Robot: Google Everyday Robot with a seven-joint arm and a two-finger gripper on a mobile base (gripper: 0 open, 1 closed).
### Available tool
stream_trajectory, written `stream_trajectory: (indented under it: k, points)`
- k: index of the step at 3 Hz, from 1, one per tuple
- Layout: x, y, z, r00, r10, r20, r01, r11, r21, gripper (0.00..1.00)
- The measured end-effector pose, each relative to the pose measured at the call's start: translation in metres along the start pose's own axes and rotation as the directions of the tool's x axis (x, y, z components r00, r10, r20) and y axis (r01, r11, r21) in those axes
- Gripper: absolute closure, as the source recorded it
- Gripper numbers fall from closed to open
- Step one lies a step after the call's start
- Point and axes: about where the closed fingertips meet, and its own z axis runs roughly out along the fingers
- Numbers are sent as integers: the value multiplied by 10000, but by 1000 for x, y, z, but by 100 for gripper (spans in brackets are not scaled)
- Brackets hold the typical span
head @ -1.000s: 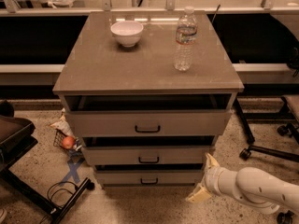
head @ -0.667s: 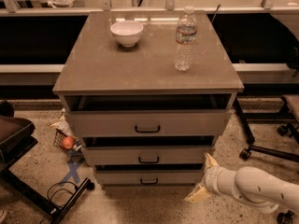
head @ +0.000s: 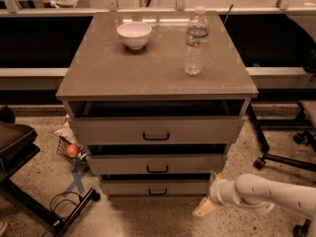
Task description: Open bottom drawer
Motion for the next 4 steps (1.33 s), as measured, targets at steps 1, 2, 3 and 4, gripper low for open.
stream_trajectory:
  k: [1,2,3,4]
  points:
    - [39,6,65,9995,259,160,-246,9967,-775,0]
    - [41,7,69,9994,302,173,-287,9964,-793,0]
    - [44,8,96,9994,323,153,-303,9928,-1157,0]
    - [49,3,122,9991,366,199,-333,9891,-1431,0]
